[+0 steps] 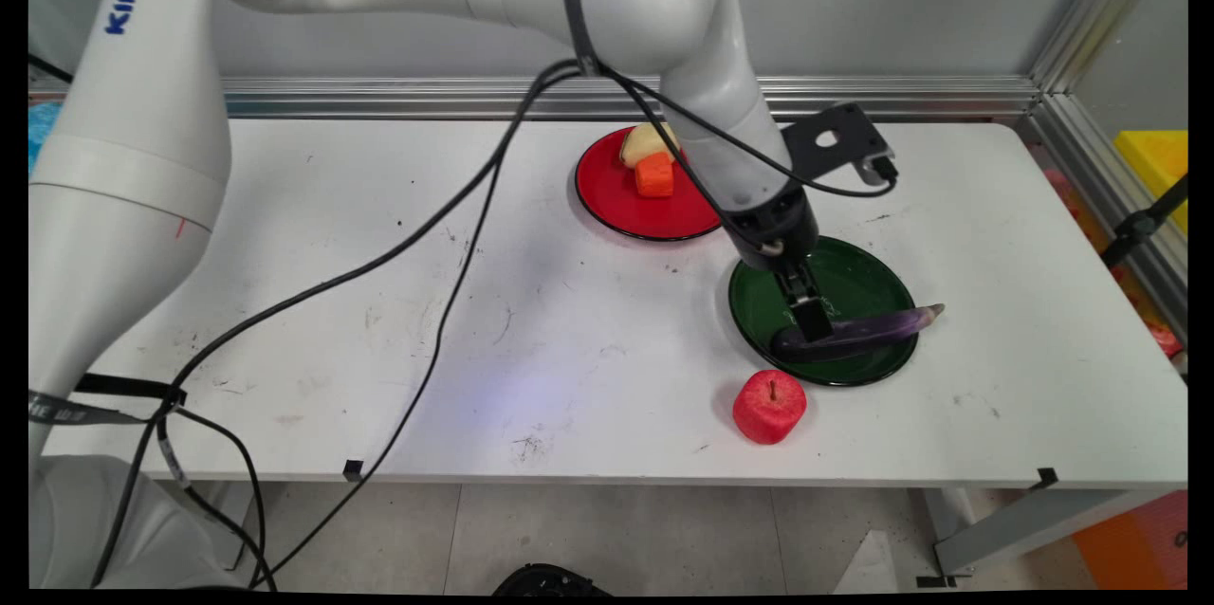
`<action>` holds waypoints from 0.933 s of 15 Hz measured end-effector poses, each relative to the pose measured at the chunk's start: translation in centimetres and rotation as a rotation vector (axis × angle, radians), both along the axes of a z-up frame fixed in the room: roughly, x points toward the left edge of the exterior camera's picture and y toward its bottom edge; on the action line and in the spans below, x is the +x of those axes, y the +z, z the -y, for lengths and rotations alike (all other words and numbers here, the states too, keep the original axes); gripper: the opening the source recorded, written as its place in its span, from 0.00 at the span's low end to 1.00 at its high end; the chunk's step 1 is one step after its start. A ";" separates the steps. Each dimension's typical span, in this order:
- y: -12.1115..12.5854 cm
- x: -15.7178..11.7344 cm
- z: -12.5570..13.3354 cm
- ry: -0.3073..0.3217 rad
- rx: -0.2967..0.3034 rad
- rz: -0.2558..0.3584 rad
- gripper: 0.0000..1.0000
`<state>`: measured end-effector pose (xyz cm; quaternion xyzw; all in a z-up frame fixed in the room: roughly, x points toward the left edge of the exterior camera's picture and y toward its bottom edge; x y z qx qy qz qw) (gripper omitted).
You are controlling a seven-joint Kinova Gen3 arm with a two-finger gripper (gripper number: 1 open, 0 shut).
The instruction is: Pick up the eggplant from the green plate
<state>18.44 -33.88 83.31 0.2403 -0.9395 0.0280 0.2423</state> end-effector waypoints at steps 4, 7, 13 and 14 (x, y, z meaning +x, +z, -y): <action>-2.3 -0.9 0.6 0.002 -0.009 -0.013 1.00; -3.4 -1.3 0.8 0.000 -0.010 -0.018 1.00; -5.3 -1.6 1.2 -0.004 -0.015 -0.023 1.00; -5.6 -1.7 1.3 -0.006 -0.016 -0.024 1.00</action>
